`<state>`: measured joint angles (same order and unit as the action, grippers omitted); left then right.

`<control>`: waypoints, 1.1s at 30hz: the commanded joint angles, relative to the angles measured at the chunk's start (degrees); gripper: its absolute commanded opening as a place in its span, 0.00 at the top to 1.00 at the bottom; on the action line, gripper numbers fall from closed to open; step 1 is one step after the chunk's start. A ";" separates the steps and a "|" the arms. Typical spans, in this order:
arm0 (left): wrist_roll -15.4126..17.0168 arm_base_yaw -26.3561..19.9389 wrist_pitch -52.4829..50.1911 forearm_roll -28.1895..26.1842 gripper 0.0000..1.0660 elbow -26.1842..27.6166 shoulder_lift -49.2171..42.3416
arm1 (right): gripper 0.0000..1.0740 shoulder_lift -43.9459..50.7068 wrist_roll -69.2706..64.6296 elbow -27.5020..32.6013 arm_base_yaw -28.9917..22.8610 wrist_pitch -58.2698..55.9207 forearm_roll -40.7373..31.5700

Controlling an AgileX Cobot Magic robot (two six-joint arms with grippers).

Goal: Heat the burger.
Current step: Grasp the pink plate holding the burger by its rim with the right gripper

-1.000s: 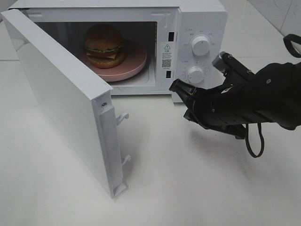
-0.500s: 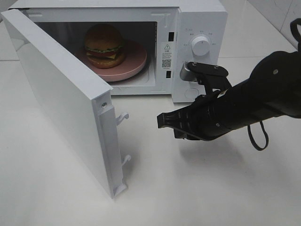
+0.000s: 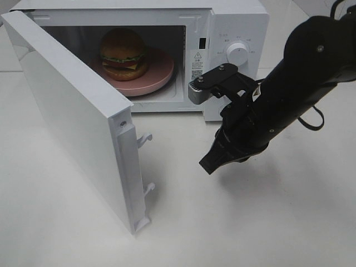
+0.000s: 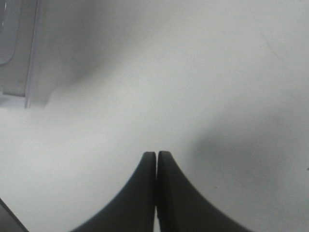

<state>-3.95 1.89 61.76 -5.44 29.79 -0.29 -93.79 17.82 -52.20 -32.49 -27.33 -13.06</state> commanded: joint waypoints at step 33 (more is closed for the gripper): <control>0.17 -0.23 -0.23 -0.06 0.08 -0.11 -0.86 | 0.56 0.52 71.22 -10.94 0.06 -2.18 11.00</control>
<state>-3.95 1.89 61.76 -5.44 29.79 -0.29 -93.79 88.35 -62.91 -32.49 -31.11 -2.35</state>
